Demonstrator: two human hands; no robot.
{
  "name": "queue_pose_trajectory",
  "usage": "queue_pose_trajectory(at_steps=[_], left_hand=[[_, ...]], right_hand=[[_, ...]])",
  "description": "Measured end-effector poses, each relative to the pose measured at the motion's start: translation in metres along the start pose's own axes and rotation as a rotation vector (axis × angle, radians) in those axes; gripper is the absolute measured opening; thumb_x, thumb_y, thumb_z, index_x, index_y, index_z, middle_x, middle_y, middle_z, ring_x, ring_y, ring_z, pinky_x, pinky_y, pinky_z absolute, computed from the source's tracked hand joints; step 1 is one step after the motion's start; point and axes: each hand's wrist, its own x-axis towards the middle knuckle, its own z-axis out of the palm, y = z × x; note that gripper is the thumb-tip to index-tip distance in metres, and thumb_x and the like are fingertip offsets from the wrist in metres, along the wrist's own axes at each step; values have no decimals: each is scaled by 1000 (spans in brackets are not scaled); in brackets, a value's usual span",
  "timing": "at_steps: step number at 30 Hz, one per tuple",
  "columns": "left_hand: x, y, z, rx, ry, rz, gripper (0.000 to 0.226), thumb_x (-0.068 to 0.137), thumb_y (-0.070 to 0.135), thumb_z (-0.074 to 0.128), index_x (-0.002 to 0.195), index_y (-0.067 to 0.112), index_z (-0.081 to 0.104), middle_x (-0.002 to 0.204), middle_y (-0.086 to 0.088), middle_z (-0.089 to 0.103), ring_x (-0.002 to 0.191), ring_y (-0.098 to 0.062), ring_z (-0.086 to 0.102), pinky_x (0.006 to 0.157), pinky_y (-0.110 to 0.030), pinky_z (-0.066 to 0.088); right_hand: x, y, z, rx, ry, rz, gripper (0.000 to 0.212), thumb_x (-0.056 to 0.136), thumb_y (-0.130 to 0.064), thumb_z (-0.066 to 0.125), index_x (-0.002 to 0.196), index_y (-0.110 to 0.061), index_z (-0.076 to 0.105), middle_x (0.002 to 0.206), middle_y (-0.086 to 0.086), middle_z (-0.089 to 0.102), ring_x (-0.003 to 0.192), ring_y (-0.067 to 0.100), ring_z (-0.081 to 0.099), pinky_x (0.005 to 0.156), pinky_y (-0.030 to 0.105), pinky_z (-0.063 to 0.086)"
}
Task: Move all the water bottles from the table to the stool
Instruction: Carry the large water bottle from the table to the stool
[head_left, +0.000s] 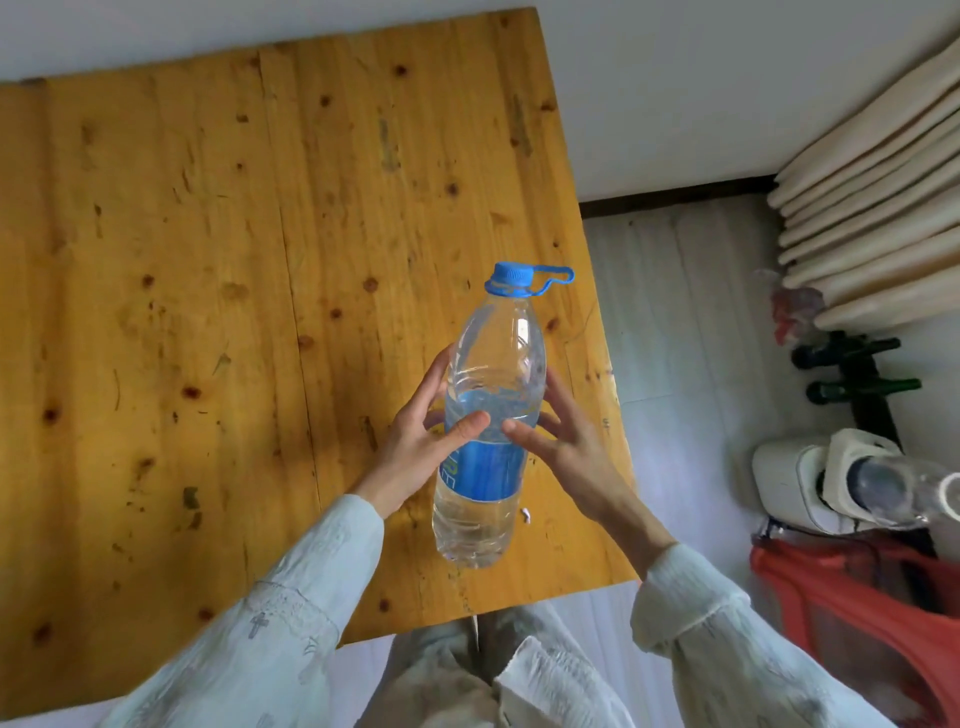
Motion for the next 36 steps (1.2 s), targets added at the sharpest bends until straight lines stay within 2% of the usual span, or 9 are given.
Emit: queue_pose_trajectory(at_steps=[2,7,11,15,19,24,28,32,36], left_hand=[[-7,2,2,-1,14,17,67,67,48,64,116,69,24,117,35,45,112,4,49,84,-13,45],[-26,13,2,15,-17,126,71,65,40,68,120,61,28,120,26,48,98,19,53,69,-4,46],[-50,19,1,59,-81,232,74,65,40,74,122,62,33,130,15,51,112,1,55,83,-22,53],[-82,23,12,117,-211,313,75,61,44,76,121,62,35,128,19,52,113,-5,56,91,-32,49],[-116,27,43,161,-391,361,72,60,40,76,117,62,38,118,23,55,104,1,58,87,-28,49],[-173,29,111,227,-668,402,73,59,38,73,122,53,38,119,12,56,96,6,60,78,-16,52],[-235,13,177,278,-899,462,73,68,15,75,125,43,40,115,6,58,89,7,61,71,-10,49],[-306,-14,237,321,-1130,466,74,67,12,75,126,43,42,115,3,59,92,0,64,72,-14,51],[-393,-57,294,349,-1335,462,72,66,15,75,122,47,44,108,14,63,92,-2,66,71,-14,51]], right_hand=[[-6,0,2,6,26,-1,72,74,-33,67,137,-35,31,134,-14,50,117,11,52,89,29,52],[-33,-9,9,52,100,-49,71,78,-19,67,138,-29,31,134,-9,50,115,5,53,86,18,52],[-74,-15,22,102,232,-103,78,77,-15,68,141,-23,25,142,-2,42,123,13,48,96,31,49],[-131,-10,37,173,386,-146,77,77,-7,67,141,-21,26,143,2,41,125,18,46,100,42,46],[-197,5,43,245,577,-188,75,77,-5,67,140,-20,29,139,5,46,123,22,49,99,43,46],[-297,38,41,332,856,-248,74,75,-6,69,138,-23,33,135,4,49,116,20,54,90,34,50],[-390,72,47,390,1099,-307,76,66,-16,72,134,-26,38,127,-1,55,105,11,58,82,24,51],[-483,117,62,438,1321,-329,79,65,-24,72,135,-31,37,127,0,57,107,12,59,85,26,52],[-584,167,86,459,1500,-337,71,65,-26,74,128,-37,43,122,0,61,108,15,60,86,30,52]])
